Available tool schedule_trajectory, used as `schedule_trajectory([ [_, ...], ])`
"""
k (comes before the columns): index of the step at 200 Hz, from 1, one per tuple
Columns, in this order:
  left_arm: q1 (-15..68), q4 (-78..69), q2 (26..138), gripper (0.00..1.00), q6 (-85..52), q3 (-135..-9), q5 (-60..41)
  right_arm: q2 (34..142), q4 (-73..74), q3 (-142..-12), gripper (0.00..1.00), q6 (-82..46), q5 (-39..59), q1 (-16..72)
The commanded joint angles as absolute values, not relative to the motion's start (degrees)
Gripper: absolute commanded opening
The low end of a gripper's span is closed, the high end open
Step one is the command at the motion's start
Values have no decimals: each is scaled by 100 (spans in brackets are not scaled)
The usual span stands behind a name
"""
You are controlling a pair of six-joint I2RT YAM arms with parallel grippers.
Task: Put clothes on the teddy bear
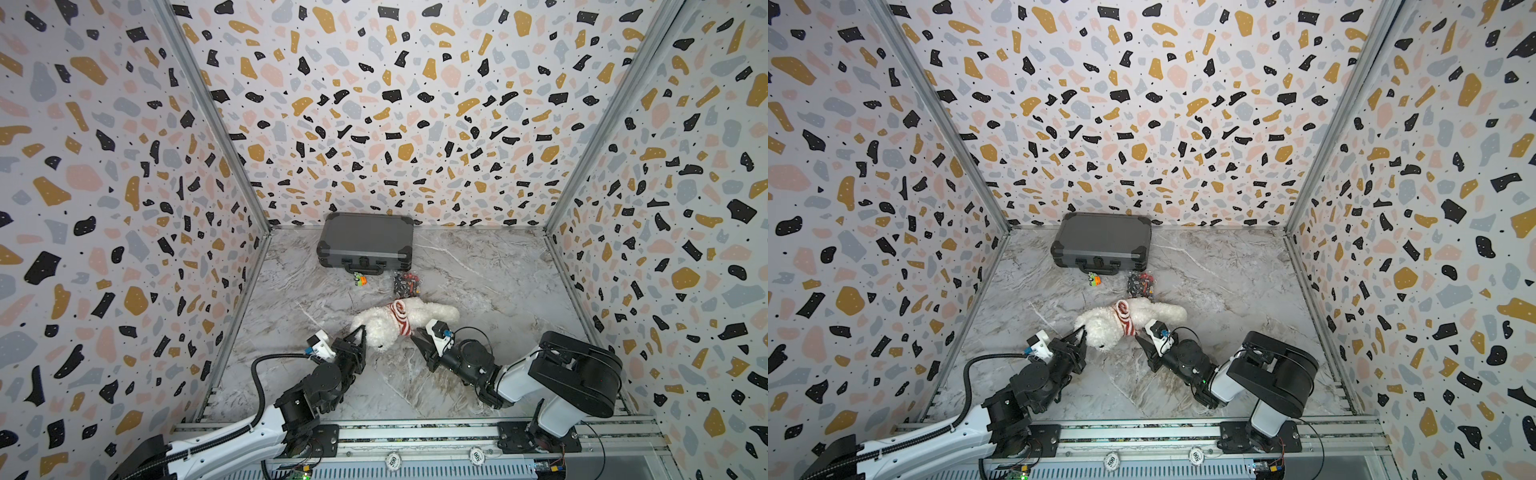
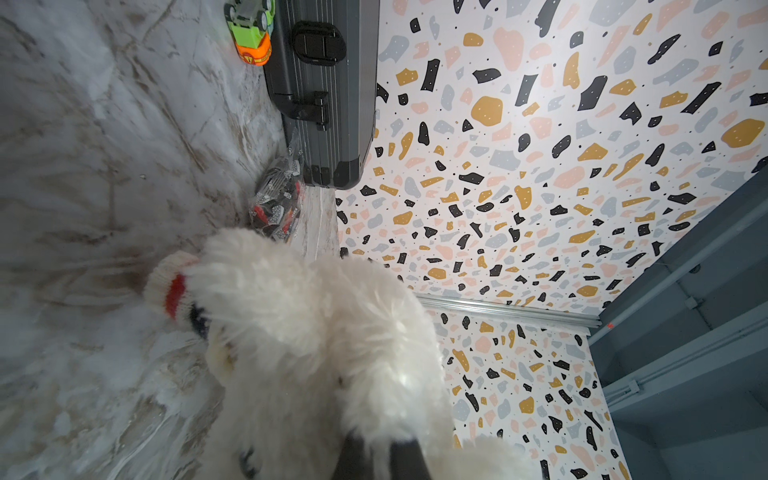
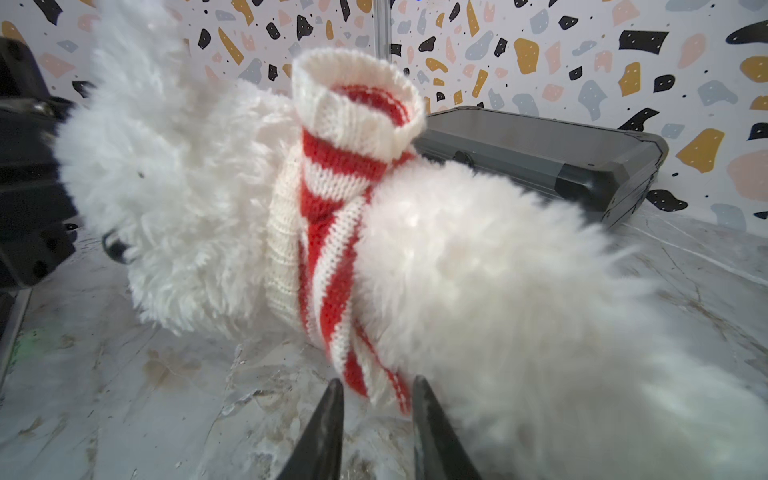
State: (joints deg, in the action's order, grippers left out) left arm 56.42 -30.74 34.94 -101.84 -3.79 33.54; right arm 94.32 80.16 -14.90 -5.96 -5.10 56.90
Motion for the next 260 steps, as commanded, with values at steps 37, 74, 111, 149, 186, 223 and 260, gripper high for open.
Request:
schedule_trajectory([
  [37,5679,-3440,3530,0,-10220,-633,3365,9454,7989,-1810,23,-615,-494,5620],
  [74,5679,-3446,3523,0,-10219,-645,3347,9482,7801,-1855,20,-559,-546,5610],
  [111,5677,-3437,3488,0,-10209,-633,3344,9510,7839,-1728,19,-589,-569,5615],
  [149,5679,-3463,3487,0,-10184,-633,3307,9610,7792,-1833,18,-582,-546,5621],
  [186,5682,-3454,3443,0,-10193,-608,3314,9594,7758,-1798,14,-588,-597,5617],
  [223,5678,-3446,3437,0,-10183,-608,3315,9509,7748,-1736,8,-565,-631,5609],
  [260,5679,-3261,3289,0,-10127,-607,3389,9343,7782,-1591,5,-628,-650,5619],
])
